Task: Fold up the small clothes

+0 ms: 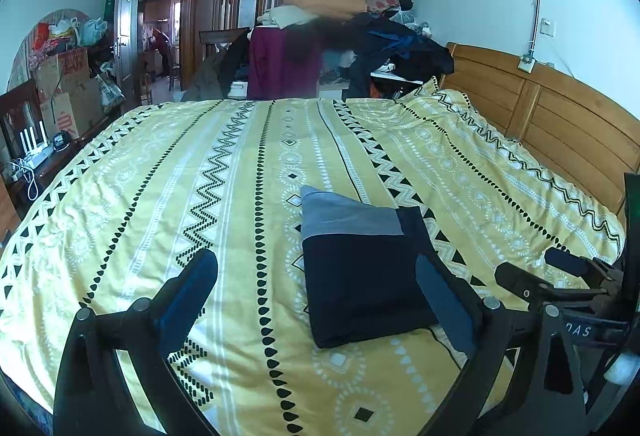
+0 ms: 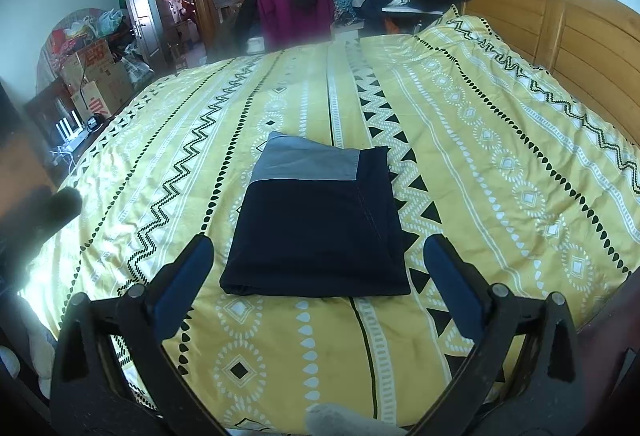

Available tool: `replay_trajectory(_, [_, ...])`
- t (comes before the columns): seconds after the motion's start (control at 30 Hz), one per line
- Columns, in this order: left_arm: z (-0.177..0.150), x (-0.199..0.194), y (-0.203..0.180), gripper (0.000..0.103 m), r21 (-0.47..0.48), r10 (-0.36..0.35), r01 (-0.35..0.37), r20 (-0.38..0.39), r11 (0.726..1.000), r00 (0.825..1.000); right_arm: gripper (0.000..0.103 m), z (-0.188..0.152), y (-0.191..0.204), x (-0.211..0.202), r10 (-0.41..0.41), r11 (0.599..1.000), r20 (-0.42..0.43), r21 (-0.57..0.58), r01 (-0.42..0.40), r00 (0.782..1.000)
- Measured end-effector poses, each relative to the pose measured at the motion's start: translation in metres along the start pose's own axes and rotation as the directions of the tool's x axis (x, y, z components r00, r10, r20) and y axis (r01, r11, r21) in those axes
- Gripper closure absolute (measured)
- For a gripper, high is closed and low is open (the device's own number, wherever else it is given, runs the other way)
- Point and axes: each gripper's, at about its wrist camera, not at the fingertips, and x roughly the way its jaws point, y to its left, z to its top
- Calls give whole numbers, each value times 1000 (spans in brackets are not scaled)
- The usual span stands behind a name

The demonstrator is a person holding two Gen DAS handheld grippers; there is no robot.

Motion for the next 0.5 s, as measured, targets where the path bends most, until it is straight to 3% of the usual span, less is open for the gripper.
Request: replay_trajectory(0.5, [4,3,-15,3,7,-30,30,-1,1000,1000,0,0,-2,3,21,1000,-21,14,-20,1000])
